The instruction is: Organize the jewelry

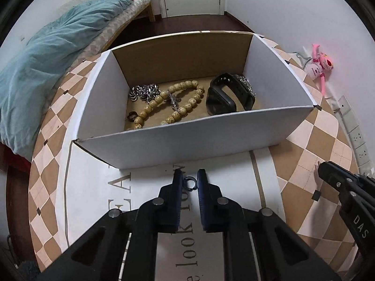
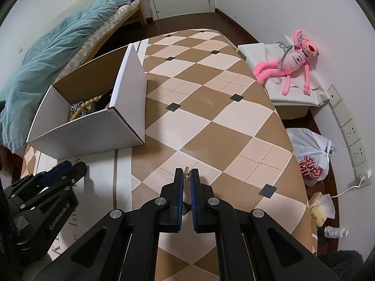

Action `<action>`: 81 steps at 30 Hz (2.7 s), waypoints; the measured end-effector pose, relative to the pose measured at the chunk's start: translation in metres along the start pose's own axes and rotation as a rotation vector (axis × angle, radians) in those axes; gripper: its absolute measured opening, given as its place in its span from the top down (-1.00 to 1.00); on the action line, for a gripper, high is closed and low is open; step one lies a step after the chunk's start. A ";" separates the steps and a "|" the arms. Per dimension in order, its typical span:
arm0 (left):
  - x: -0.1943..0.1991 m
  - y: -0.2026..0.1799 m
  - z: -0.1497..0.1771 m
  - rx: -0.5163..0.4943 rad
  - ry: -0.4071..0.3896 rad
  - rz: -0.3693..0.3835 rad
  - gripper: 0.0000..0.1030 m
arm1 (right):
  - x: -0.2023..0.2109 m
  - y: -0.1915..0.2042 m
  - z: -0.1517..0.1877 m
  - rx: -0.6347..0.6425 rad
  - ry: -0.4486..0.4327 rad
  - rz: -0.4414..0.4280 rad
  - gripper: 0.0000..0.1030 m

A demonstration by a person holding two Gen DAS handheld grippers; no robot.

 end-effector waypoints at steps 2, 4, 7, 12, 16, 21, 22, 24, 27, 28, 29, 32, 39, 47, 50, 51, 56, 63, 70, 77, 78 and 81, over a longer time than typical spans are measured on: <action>0.000 0.000 0.000 0.007 0.001 0.012 0.81 | 0.002 0.001 0.000 -0.001 -0.003 -0.002 0.88; 0.004 -0.002 0.001 0.011 -0.004 0.025 0.81 | 0.005 0.002 -0.001 0.000 -0.007 -0.008 0.88; 0.018 -0.002 0.001 0.024 -0.013 0.056 0.81 | 0.015 0.007 -0.004 0.003 -0.020 -0.028 0.88; 0.060 0.002 -0.017 0.062 -0.044 0.146 0.81 | 0.050 0.023 -0.023 0.021 -0.067 -0.091 0.88; 0.077 0.012 -0.052 0.091 -0.036 0.206 0.81 | 0.071 0.044 -0.059 0.042 -0.092 -0.170 0.88; 0.069 0.025 -0.094 0.083 -0.011 0.198 0.81 | 0.061 0.075 -0.107 0.103 -0.060 -0.210 0.88; 0.063 0.027 -0.099 0.080 0.006 0.195 0.81 | 0.054 0.081 -0.113 0.118 -0.037 -0.215 0.88; 0.051 0.032 -0.107 0.087 0.040 0.200 0.80 | 0.039 0.091 -0.124 0.137 0.008 -0.219 0.88; 0.039 0.038 -0.112 0.100 0.085 0.170 0.79 | 0.017 0.102 -0.133 0.172 0.081 -0.216 0.88; 0.035 0.041 -0.114 0.104 0.101 0.154 0.78 | 0.009 0.105 -0.134 0.191 0.107 -0.204 0.88; 0.033 0.043 -0.115 0.109 0.110 0.145 0.78 | 0.004 0.107 -0.136 0.199 0.122 -0.192 0.88; 0.028 0.048 -0.119 0.135 0.129 0.144 0.71 | -0.009 0.109 -0.135 0.211 0.180 -0.192 0.87; 0.037 0.061 -0.126 0.140 0.095 0.073 -0.20 | -0.009 0.101 -0.138 0.199 0.186 -0.168 0.87; 0.042 0.071 -0.124 0.149 0.081 0.022 -0.76 | 0.004 0.094 -0.140 0.197 0.175 -0.142 0.48; 0.043 0.078 -0.119 0.149 0.069 -0.015 -0.85 | 0.007 0.089 -0.140 0.202 0.154 -0.100 -0.22; 0.043 0.080 -0.117 0.147 0.063 -0.026 -0.90 | 0.007 0.085 -0.139 0.206 0.146 -0.078 -0.24; 0.041 0.082 -0.101 0.148 0.055 -0.056 -0.93 | 0.003 0.067 -0.125 0.209 0.137 0.022 -0.74; 0.034 0.078 -0.077 0.154 0.067 -0.056 -0.93 | -0.002 0.052 -0.107 0.199 0.128 0.085 -0.94; 0.037 0.079 -0.072 0.167 0.060 -0.058 -0.93 | -0.002 0.049 -0.098 0.183 0.115 0.104 -0.95; 0.056 0.076 -0.073 0.171 0.027 -0.051 -0.94 | 0.014 0.048 -0.099 0.176 0.085 0.106 -0.96; 0.063 0.075 -0.073 0.170 0.017 -0.051 -0.94 | 0.020 0.047 -0.099 0.179 0.075 0.108 -0.96; 0.083 0.071 -0.070 0.167 -0.012 -0.038 -0.94 | 0.042 0.048 -0.100 0.181 0.035 0.112 -0.96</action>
Point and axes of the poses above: each gripper's, at about its wrist camera, not at the fingertips, and x roughly against the way its jaws point, y to its left, z to its underside, the point moved 9 cm from there along -x, roughly the way its jaws point, and after that the axes turned 3 degrees about x, right-handed, at the moved point
